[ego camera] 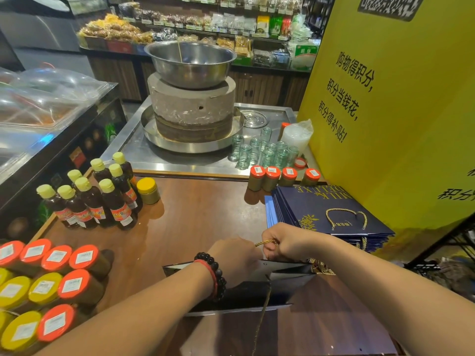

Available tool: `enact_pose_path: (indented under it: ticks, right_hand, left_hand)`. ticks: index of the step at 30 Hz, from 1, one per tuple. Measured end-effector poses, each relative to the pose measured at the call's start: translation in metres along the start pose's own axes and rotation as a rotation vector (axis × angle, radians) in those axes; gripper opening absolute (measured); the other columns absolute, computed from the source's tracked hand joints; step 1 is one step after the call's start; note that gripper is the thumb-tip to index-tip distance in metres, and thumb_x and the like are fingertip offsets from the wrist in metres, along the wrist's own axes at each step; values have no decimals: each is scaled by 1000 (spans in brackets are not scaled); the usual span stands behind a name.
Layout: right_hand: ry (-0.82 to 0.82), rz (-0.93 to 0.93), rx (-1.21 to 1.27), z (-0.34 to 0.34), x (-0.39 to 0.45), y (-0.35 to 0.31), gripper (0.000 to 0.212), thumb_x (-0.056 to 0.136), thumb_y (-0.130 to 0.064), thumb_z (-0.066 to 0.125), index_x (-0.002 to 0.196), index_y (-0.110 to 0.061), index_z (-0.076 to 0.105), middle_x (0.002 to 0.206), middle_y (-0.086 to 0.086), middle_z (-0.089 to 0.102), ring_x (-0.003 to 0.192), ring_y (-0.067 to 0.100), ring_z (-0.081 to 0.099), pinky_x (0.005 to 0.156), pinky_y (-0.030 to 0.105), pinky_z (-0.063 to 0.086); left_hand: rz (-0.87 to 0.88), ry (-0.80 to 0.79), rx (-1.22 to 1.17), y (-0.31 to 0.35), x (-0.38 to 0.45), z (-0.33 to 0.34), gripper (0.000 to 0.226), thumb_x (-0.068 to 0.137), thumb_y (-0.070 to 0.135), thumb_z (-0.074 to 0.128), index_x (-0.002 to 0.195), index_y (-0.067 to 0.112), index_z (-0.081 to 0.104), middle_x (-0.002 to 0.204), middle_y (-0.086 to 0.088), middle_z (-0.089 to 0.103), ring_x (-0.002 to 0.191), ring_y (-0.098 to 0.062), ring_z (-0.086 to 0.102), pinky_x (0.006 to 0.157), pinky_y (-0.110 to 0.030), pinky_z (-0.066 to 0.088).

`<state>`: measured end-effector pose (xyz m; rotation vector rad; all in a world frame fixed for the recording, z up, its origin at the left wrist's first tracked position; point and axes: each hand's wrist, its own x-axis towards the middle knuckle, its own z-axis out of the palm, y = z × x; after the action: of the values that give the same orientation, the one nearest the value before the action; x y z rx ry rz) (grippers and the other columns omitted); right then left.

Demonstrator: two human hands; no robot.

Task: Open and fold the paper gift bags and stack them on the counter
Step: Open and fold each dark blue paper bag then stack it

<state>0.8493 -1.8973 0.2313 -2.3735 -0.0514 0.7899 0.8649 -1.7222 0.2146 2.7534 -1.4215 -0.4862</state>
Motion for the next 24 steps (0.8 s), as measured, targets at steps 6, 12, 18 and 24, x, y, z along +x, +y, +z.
enact_pose_path:
  ticks: [6,12,18,24]
  right_hand:
    - [-53,-47,-125,5,6,-4,12,80,7,51,78,-2,58,73,7,50,68,15,41,57,24,34]
    - [29,-81,41,4,-1,-4,16,90,-9,59,105,-8,61,92,5,60,80,11,53,69,19,46]
    - [115,0,-83,11,-4,-8,66,97,-19,51,154,-29,19,143,5,50,124,23,50,100,30,39]
    - [77,27,32,12,-8,-5,85,97,-14,48,151,-42,-12,156,5,34,140,26,39,103,29,38]
  left_hand:
    - [23,52,38,3,-1,1,23,102,29,40,110,16,58,96,-4,61,86,-23,58,68,-33,44]
    - [-15,129,-51,3,-3,1,27,102,29,36,119,18,55,107,-2,60,98,-22,58,76,-31,41]
    - [-7,179,-105,10,-3,-7,28,97,28,42,118,16,55,111,-3,60,98,-22,59,76,-32,46]
    - [-27,143,-103,8,5,1,25,97,25,43,112,17,61,101,-1,61,89,-17,59,69,-26,40]
